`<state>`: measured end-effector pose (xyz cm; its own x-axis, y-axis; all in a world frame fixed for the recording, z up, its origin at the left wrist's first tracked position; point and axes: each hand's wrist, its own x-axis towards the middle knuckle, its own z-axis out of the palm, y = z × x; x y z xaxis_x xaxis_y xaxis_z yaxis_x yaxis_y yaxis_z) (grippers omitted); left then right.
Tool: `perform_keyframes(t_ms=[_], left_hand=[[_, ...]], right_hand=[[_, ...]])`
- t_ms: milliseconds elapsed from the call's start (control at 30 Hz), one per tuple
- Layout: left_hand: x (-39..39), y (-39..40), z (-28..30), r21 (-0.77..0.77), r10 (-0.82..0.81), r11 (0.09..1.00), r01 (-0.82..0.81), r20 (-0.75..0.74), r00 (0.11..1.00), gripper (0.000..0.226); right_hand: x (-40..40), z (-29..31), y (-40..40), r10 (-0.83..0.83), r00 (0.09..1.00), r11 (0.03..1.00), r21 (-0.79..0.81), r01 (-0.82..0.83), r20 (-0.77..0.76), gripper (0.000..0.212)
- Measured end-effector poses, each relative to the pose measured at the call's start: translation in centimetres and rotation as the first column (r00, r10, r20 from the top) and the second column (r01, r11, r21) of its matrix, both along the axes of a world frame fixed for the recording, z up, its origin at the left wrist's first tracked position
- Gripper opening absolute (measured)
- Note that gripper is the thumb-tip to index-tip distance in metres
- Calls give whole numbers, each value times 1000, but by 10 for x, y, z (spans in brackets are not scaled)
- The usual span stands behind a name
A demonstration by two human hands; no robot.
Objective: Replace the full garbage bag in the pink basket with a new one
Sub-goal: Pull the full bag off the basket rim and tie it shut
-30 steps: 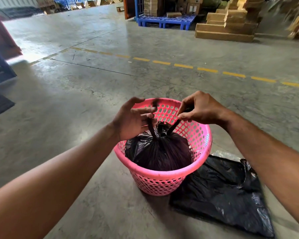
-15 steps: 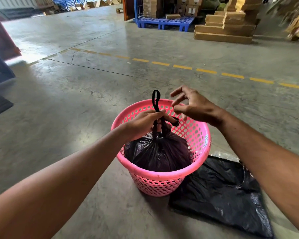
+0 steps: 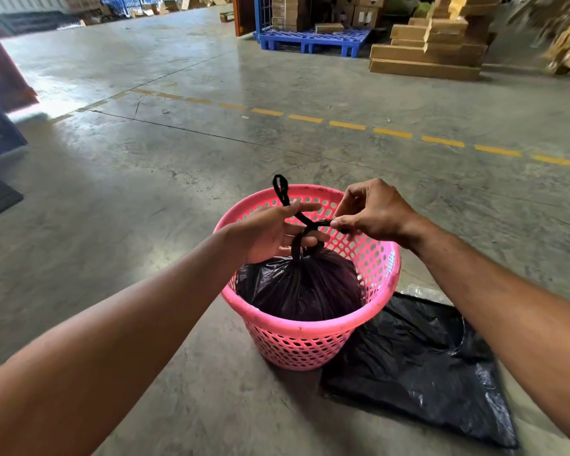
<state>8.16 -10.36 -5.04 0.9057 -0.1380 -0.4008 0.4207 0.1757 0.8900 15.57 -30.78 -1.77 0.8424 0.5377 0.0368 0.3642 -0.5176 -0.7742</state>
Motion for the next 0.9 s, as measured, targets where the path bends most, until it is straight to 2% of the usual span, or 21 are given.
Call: perform_keyframes(t_ms=[100,200,267,333,367,433,500,533,600,700,733,767,833,867,900], left_hand=[[3,0,-2,-24,100,994,-103,-83,991,43],[3,-7,1,-5,129,992,-130,-100,987,45],[2,-7,3,102,128,987,-125,-21,992,49],[3,-4,8,265,60,960,-87,111,992,65],[3,-4,11,341,-10,939,-47,164,986,77],[2,-8,20,479,-160,877,29,235,959,89],[1,-14,25,609,-274,791,65,256,927,99],[3,-16,27,658,-308,749,79,239,921,102],[2,-18,33,703,-369,697,139,185,911,91],[-2,-17,37,666,-429,718,204,193,882,68],[-4,-15,37,707,-435,683,184,192,880,65],[-4,-11,36,794,-452,591,142,180,874,60],[-4,-1,33,953,-499,303,20,141,855,52],[-4,2,32,980,-521,196,-25,126,844,51],[-4,5,30,988,-546,140,-69,135,827,49]], right_hand=[[-15,-7,7,73,992,996,52,-68,-105,14],[-33,-28,17,115,970,993,33,-110,-216,17],[-36,-38,20,77,986,996,-44,-84,-150,16],[-34,-40,21,-26,994,990,-136,41,107,27],[-34,-40,21,-88,977,988,-107,111,196,35],[-34,-41,24,-126,980,991,57,119,155,43],[-34,-39,28,-47,999,980,195,41,27,50],[-34,-40,30,-3,1000,979,206,-1,22,52],[-37,-41,34,46,994,981,182,-64,103,45],[-37,-43,32,-16,985,964,265,-30,171,14],[-33,-43,29,-25,990,957,290,-17,140,12],[-29,-42,25,-16,997,951,309,-10,81,11],[-20,-41,16,6,1000,958,286,-3,-7,14],[-16,-40,11,3,1000,968,251,2,-22,14],[-14,-40,7,1,1000,977,213,5,-28,14]])
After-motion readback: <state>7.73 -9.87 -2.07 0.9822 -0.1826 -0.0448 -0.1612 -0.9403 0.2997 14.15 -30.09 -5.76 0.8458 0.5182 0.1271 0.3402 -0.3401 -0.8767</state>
